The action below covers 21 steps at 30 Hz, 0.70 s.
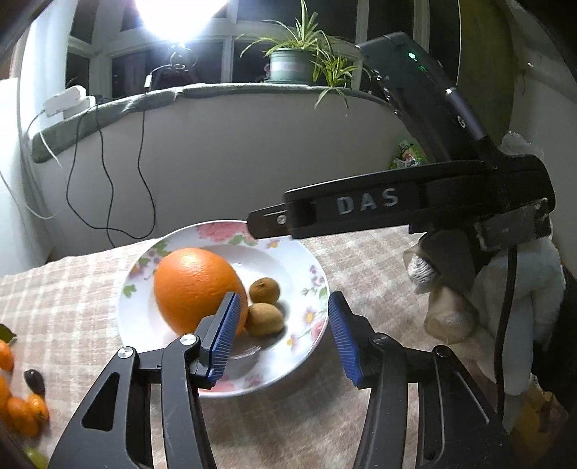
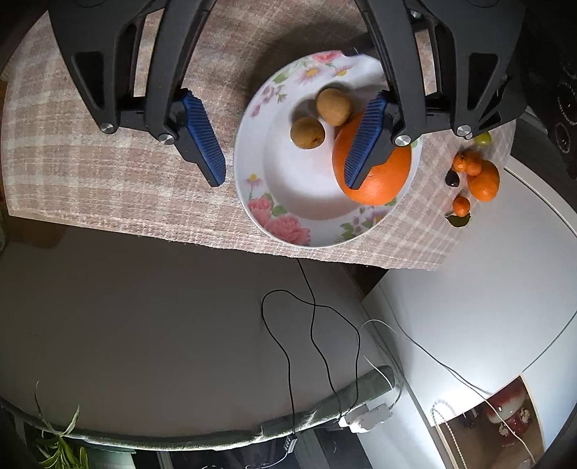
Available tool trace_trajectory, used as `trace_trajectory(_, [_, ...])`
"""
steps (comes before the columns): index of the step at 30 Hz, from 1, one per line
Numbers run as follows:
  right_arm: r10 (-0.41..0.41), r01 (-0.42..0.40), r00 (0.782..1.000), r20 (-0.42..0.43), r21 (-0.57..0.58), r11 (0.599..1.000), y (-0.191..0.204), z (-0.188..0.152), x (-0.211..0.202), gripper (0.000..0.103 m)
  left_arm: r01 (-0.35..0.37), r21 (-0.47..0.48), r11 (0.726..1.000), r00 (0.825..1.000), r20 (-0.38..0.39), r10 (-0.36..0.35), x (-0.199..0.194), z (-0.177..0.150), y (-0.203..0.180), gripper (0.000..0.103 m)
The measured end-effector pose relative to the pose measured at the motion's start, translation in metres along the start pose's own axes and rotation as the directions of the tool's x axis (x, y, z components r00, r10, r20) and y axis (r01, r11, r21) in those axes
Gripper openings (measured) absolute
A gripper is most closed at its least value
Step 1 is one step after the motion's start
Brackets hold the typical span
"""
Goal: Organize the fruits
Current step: 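Open the left tool and withdraw from the plate, then move the right tool to the second large orange and grasp it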
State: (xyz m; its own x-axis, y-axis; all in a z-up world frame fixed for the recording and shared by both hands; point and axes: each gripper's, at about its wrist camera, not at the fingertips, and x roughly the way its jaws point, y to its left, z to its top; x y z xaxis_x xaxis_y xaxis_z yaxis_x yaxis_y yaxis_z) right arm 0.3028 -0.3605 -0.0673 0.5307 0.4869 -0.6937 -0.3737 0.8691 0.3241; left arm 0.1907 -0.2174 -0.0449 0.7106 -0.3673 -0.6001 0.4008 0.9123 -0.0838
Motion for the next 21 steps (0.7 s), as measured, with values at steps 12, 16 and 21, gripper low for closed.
trace_trajectory(12, [-0.018,0.020,0.999,0.039,-0.031,0.999,0.039,-0.006,-0.034,0.071,-0.004,-0.071,0.998,0.999,0.047,0.007,-0.057,-0.016,0.038,0.050])
trace_trajectory(16, [-0.018,0.020,0.998,0.054,-0.044,0.999,0.060,-0.009,-0.043,0.072,-0.022,-0.095,0.995,0.998,0.060,0.028,-0.076,-0.023,0.053,0.056])
trace_trajectory(21, [-0.004,0.011,0.997,0.076,-0.086,0.996,0.093,-0.010,-0.051,0.084,-0.056,-0.137,0.989,0.995,0.069,0.066,-0.103,-0.038,0.078,0.064])
